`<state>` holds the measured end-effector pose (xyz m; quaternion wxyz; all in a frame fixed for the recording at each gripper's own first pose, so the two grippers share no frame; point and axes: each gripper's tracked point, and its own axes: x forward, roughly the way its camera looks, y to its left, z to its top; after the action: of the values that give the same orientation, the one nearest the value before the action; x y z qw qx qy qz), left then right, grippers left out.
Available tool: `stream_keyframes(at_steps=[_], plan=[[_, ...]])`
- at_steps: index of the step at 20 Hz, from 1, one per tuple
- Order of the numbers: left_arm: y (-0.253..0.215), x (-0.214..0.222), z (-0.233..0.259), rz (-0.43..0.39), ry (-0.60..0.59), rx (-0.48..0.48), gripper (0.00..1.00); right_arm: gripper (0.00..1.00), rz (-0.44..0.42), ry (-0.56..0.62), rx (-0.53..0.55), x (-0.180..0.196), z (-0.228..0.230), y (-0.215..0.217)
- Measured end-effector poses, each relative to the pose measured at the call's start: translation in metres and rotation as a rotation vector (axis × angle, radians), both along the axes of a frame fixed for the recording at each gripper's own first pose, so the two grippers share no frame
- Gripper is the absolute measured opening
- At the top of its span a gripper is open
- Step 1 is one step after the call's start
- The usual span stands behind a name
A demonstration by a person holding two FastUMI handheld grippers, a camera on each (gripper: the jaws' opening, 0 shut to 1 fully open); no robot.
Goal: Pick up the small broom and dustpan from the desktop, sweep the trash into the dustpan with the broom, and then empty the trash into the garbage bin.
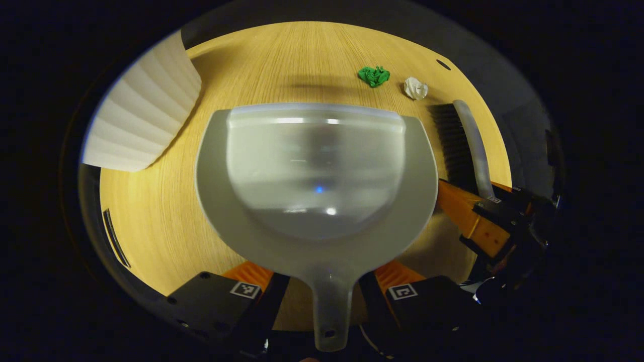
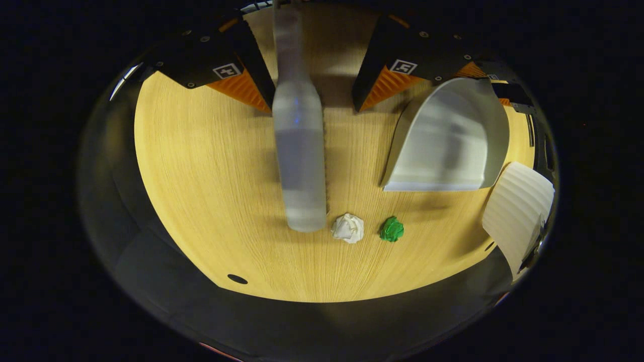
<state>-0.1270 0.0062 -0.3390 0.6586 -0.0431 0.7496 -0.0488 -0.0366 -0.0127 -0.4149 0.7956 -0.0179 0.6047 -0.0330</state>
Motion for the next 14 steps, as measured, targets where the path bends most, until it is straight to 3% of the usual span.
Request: stream_keyframes(at_steps=[2, 3, 4, 5, 6, 8, 14], plan=[[-0.003, -0.003, -0.002, 0.0, 0.01, -0.004, 0.62, 0.8, 0.007, 0.006, 0.015, 0.0, -0.002, 0.005], [-0.002, -0.005, 0.0, -0.004, 0.019, -0.001, 0.48, 0.76, 0.014, 0.009, 0.015, -0.001, -0.002, 0.004], [-0.001, -0.005, 0.002, -0.008, 0.022, 0.002, 0.43, 0.56, 0.017, 0.007, 0.014, 0.001, -0.002, 0.003], [0.001, -0.006, 0.002, -0.018, 0.031, 0.006, 0.39, 0.57, 0.011, 0.011, 0.01, 0.001, -0.002, 0.001], [0.002, -0.005, 0.002, -0.029, 0.03, 0.001, 0.37, 0.4, -0.001, 0.01, 0.013, 0.002, -0.002, -0.001], [0.007, -0.001, 0.003, -0.077, 0.01, -0.008, 0.35, 0.28, -0.009, 0.024, 0.035, 0.004, -0.001, -0.004], [0.022, 0.022, 0.01, -0.248, -0.078, -0.052, 0.33, 0.22, -0.004, 0.011, 0.067, 0.033, 0.008, -0.032]])
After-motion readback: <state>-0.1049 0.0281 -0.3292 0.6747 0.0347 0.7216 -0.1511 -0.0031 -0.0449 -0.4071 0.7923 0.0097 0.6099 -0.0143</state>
